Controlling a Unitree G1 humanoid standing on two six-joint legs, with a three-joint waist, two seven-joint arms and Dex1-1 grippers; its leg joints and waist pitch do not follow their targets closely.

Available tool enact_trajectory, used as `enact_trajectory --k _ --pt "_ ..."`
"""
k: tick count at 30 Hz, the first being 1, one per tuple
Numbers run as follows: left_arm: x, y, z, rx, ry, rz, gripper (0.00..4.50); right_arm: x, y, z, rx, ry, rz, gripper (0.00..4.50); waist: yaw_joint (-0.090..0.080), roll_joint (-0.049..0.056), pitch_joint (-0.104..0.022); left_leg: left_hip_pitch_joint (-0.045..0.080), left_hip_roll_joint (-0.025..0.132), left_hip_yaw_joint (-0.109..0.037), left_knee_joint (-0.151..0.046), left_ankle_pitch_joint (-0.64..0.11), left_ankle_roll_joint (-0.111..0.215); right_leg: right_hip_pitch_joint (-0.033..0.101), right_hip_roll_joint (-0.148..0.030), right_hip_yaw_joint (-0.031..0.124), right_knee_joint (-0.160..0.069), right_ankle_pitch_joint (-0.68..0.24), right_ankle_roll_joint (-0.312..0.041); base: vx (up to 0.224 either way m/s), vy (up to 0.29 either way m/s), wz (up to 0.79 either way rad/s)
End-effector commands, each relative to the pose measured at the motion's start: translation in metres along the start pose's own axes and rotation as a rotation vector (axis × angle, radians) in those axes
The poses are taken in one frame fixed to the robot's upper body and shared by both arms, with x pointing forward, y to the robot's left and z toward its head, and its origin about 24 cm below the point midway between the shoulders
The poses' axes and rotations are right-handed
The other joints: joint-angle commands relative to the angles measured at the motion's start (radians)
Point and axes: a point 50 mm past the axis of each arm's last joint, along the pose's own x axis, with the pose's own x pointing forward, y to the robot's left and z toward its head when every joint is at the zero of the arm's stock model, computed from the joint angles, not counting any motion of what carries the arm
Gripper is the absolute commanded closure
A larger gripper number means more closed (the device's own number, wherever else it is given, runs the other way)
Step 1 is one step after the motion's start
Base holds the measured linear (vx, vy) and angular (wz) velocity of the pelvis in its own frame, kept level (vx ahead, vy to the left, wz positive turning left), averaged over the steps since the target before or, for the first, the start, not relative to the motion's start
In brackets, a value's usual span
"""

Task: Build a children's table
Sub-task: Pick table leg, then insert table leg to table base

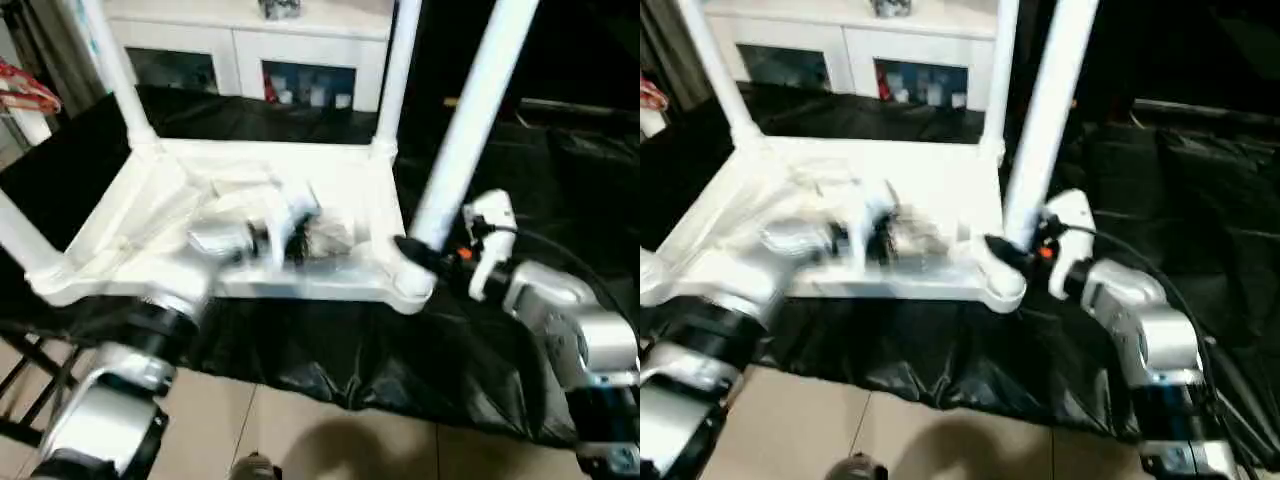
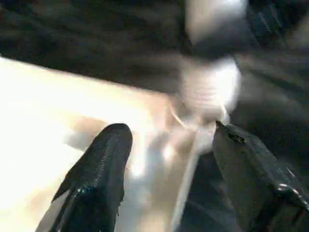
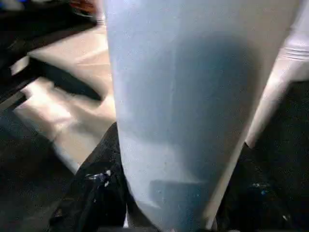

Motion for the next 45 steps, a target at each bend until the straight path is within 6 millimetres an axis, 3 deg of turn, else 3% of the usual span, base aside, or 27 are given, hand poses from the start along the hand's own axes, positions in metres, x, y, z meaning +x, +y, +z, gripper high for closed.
enact_trajectory --k 1,2,3,5,9,11,17,19,21,22,29,33,34,39,40,42,43,45 --pt "-0.001 0.006 -0.001 0.068 0.065 -0.03 1.67 -0.007 -0.005 0.006 -0.028 -0.037 -0.057 2.6 -0.01 0.011 -0.082 0.019 0.008 -0.003 -0.065 -0.219 -0.027 0.064 -0.066 0.038 -0.082 -0.294 -0.085 0.0 0.0 0.0" --pt "-0.001 0.007 -0.003 0.074 0.076 -0.034 1.67 -0.008 -0.005 0.006 -0.029 -0.037 -0.06 2.6 -0.012 0.006 -0.081 0.017 0.004 -0.002 -0.064 -0.217 -0.02 0.065 -0.064 0.037 -0.088 -0.296 -0.08 0.0 0.0 0.0" --pt "-0.002 0.008 -0.007 0.086 0.103 -0.04 1.73 -0.01 -0.005 0.005 -0.032 -0.036 -0.066 2.6 -0.012 0.004 -0.083 0.016 0.008 -0.005 -0.066 -0.217 -0.021 0.071 -0.069 0.037 -0.078 -0.285 -0.09 0.0 0.0 0.0" --pt "-0.002 0.011 -0.011 0.104 0.137 -0.056 1.79 -0.013 -0.005 0.004 -0.034 -0.036 -0.079 2.6 -0.019 0.015 -0.081 0.014 0.005 -0.005 -0.064 -0.217 -0.014 0.069 -0.067 0.036 -0.083 -0.288 -0.095 0.0 0.0 0.0" --pt "-0.004 0.017 -0.014 0.117 0.19 -0.069 2.25 -0.017 -0.004 0.002 -0.036 -0.036 -0.091 2.6 -0.027 0.015 -0.082 0.014 0.005 -0.005 -0.063 -0.22 -0.004 0.073 -0.068 0.035 -0.082 -0.292 -0.107 0.0 0.0 0.0" --pt "-0.004 0.018 -0.015 0.122 0.206 -0.071 2.39 -0.018 -0.004 0.001 -0.035 -0.037 -0.092 2.6 -0.03 0.023 -0.083 0.014 0.005 -0.006 -0.062 -0.225 -0.003 0.074 -0.068 0.035 -0.081 -0.292 -0.12 0.0 0.0 0.0" --pt "-0.004 0.021 -0.02 0.125 0.263 -0.119 2.89 -0.018 0.001 0.0 -0.032 -0.036 -0.082 2.6 -0.03 0.027 -0.083 0.012 0.001 -0.004 -0.059 -0.205 0.013 0.076 -0.066 0.034 -0.086 -0.306 -0.118 0.0 0.0 0.0" --pt "-0.006 0.021 -0.024 0.118 0.284 -0.131 3.04 -0.02 0.002 0.0 -0.034 -0.036 -0.079 2.6 -0.031 0.035 -0.084 0.014 0.003 -0.005 -0.059 -0.207 0.016 0.076 -0.066 0.034 -0.087 -0.291 -0.127 0.0 0.0 0.0" --pt "-0.006 0.021 -0.025 0.115 0.288 -0.133 3.18 -0.02 0.002 0.0 -0.034 -0.036 -0.079 2.6 -0.031 0.033 -0.084 0.014 0.003 -0.004 -0.058 -0.208 0.018 0.076 -0.065 0.034 -0.085 -0.279 -0.135 0.0 0.0 0.0" --pt "-0.007 0.022 -0.027 0.113 0.297 -0.126 3.28 -0.021 0.002 0.0 -0.036 -0.035 -0.08 2.6 -0.032 0.039 -0.084 0.014 0.004 -0.005 -0.058 -0.216 0.018 0.075 -0.066 0.033 -0.085 -0.287 -0.14 0.0 0.0 0.0" --pt "-0.012 0.023 -0.034 0.103 0.331 -0.118 3.73 -0.021 0.003 0.001 -0.043 -0.033 -0.075 2.6 -0.034 0.039 -0.082 0.015 0.003 -0.005 -0.059 -0.221 0.023 0.075 -0.066 0.033 -0.091 -0.33 -0.129 0.0 0.0 0.0" --pt "-0.014 0.024 -0.035 0.094 0.334 -0.118 4.05 -0.02 0.004 0.002 -0.05 -0.032 -0.069 2.6 -0.037 0.038 -0.082 0.016 0.004 -0.006 -0.06 -0.221 0.023 0.075 -0.068 0.032 -0.09 -0.326 -0.132 0.0 0.0 0.0" --pt "-0.016 0.024 -0.035 0.079 0.318 -0.121 4.14 -0.019 0.004 0.002 -0.054 -0.031 -0.063 2.6 -0.038 0.029 -0.082 0.014 0.004 -0.004 -0.061 -0.216 0.026 0.076 -0.068 0.033 -0.09 -0.324 -0.134 0.0 0.0 0.0" --pt "-0.021 0.025 -0.035 0.052 0.29 -0.141 4.46 -0.015 0.006 0.004 -0.065 -0.027 -0.034 2.6 -0.041 0.029 -0.082 0.011 0.004 -0.004 -0.06 -0.192 0.037 0.077 -0.071 0.033 -0.087 -0.322 -0.136 0.0 0.0 0.0" --pt "-0.024 0.024 -0.036 0.037 0.284 -0.156 4.5 -0.014 0.007 0.005 -0.069 -0.024 -0.019 2.6 -0.04 0.007 -0.081 0.008 0.003 -0.003 -0.061 -0.183 0.044 0.08 -0.072 0.032 -0.085 -0.324 -0.134 0.0 0.0 0.0" --pt "-0.03 0.023 -0.04 0.022 0.279 -0.172 4.5 -0.011 0.008 0.006 -0.074 -0.021 0.001 2.6 -0.039 0.008 -0.08 0.008 0.006 -0.004 -0.063 -0.169 0.045 0.078 -0.078 0.032 -0.083 -0.352 -0.128 0.0 0.0 0.0" --pt "-0.034 0.021 -0.044 0.014 0.282 -0.181 4.5 -0.008 0.009 0.006 -0.076 -0.02 0.017 2.6 -0.041 0.002 -0.078 0.01 0.008 -0.002 -0.063 -0.175 0.046 0.074 -0.078 0.033 -0.088 -0.365 -0.126 0.0 0.0 0.0" --pt "-0.038 0.018 -0.048 0.006 0.283 -0.194 4.5 -0.005 0.01 0.007 -0.076 -0.018 0.034 2.61 -0.039 0.012 -0.079 0.015 0.014 -0.003 -0.064 -0.18 0.04 0.068 -0.079 0.036 -0.084 -0.347 -0.138 0.0 0.0 0.0"
